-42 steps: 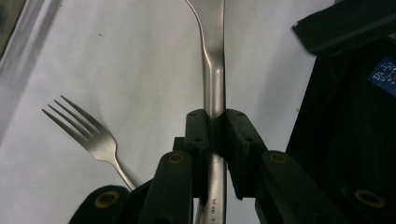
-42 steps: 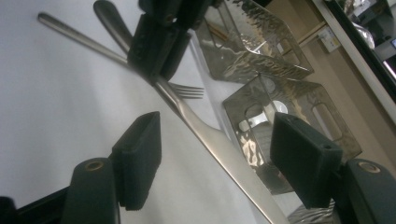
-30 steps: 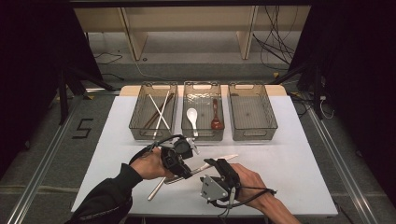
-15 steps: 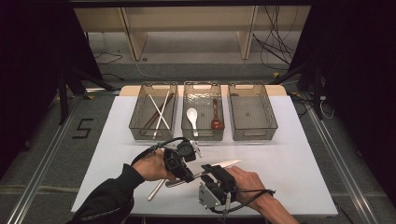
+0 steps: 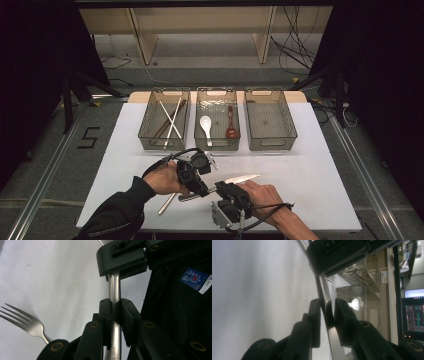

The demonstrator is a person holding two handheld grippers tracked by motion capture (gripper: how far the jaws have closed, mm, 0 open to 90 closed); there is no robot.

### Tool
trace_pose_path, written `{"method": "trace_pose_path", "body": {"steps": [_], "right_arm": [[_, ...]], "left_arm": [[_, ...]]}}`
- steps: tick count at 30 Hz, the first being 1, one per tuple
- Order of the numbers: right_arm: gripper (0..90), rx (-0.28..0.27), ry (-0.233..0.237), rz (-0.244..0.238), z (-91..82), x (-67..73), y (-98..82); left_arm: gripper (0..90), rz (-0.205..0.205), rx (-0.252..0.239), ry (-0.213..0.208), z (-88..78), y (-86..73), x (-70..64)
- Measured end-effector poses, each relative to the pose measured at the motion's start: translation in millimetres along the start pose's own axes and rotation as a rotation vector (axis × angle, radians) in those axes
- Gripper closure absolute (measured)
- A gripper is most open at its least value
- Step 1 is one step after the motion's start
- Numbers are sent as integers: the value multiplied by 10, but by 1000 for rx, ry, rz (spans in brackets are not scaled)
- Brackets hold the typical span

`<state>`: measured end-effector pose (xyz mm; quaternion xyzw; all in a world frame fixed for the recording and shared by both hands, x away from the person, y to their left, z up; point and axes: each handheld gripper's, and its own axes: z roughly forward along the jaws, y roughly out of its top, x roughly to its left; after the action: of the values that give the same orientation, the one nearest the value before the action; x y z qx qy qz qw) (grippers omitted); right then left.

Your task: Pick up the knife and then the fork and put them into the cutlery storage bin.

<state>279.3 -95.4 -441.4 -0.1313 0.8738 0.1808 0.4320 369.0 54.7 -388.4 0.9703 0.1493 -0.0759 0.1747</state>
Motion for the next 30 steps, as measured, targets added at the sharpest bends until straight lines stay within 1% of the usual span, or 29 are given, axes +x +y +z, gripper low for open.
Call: {"method": "trace_pose_path", "body": {"steps": [3,4,5,7,8,10,11,14,15,16,17,18,19,22,23,24,26,28,29,30], "right_arm": [[814,5,12,-26,-1,23,-2],[824,-1,12,-42,0,27,-4],[825,10,19,-29,-11,41,-5],[828,11,19,-26,-19,33,-9],[830,-1,13,-46,-14,19,-10],[833,-11,10,-61,-11,24,-9],[834,-3,13,-54,-14,33,-9],[839,-7,6,-58,-8,31,-17],[841,-1,7,-46,-14,27,-19],[844,-4,1,-46,-18,16,-25],[846,-2,3,-50,-25,-5,-29],[848,6,6,-20,-39,-2,-33],[849,-7,-1,-29,-41,-13,-37],[852,-3,-3,-26,-52,-9,-31],[852,0,-6,-44,-48,-3,-33],[853,9,-3,-43,-45,6,-35],[854,11,-1,-37,-43,13,-35],[856,7,3,-34,-50,0,-34],[856,6,-7,-37,-52,-4,-36],[857,5,-11,-38,-53,-14,-40]], "left_arm": [[787,7,-1,-5,-15,-2,1],[787,7,-5,-6,-21,-4,0],[786,9,-9,-5,-25,-6,0],[785,-1,-18,-9,-25,-10,-1],[785,4,-13,-11,-23,-11,1],[783,6,-8,-12,-8,-13,-1],[782,9,-10,-12,-2,-13,3],[779,12,-22,-11,-11,-12,5],[777,9,-34,-7,-18,-13,3],[773,1,-44,-4,-28,-13,-2],[770,2,-49,-1,-36,-14,-6],[769,12,-44,-1,-47,-13,-7],[769,13,-46,0,-57,-14,-10],[751,11,-61,1,-115,-33,-5],[747,12,-65,2,-137,-41,0],[732,9,-73,5,-151,-47,0],[728,11,-81,18,-193,-60,17],[683,3,-88,28,-232,-79,28],[681,-6,-99,29,-254,-95,30],[681,-7,-111,28,-280,-109,37]]}}
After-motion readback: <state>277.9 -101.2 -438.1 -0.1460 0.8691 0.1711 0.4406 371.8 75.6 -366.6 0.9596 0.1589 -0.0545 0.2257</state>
